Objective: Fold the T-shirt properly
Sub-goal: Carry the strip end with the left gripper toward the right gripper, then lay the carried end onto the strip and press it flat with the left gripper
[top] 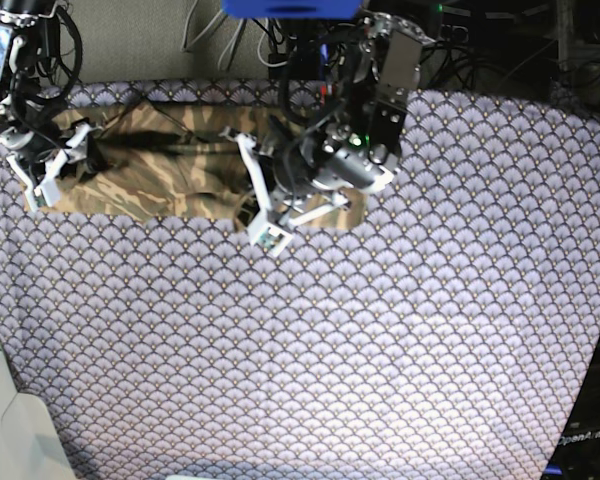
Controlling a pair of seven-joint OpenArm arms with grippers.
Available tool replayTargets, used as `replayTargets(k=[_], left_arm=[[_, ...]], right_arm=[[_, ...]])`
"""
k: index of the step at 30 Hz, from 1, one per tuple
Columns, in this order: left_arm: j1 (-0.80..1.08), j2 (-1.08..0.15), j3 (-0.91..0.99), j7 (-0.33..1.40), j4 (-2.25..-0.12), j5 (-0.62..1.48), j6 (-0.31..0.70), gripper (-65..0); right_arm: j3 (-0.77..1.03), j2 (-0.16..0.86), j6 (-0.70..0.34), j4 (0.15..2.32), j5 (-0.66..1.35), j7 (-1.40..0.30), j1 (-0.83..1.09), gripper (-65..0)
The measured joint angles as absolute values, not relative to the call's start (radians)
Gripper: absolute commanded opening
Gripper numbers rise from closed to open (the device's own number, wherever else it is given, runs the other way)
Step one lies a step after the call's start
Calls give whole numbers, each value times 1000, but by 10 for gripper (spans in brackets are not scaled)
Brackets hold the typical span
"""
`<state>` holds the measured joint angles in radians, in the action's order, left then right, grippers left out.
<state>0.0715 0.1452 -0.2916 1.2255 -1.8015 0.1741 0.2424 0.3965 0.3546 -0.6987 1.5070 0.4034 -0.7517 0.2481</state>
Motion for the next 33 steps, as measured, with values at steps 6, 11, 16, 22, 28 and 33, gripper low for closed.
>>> replayTargets(k=[6,11,16,22,28,33], left_arm=[[72,145,-292,1206,-1742,221,240,-650],[71,145,-292,1200,-1721,221,240,-650],[69,145,-292,1200,-1720,222,241,-650],[71,145,-292,1201,-1763,247,250,-397],[64,145,-292,1168,-1855,432,250,-345],[41,78,-288,1140,-1856,473,237,-336]], right_arm=[[397,355,-699,1507,404,-751,248,-325],[397,355,-699,1507,404,-751,248,-325],[397,354,-699,1507,404,-751,248,-325],[397,355,-699,1507,404,-752,248,-325],[396,355,-699,1507,404,-751,248,-325],[396,355,-699,1507,405,-748,250,-325]])
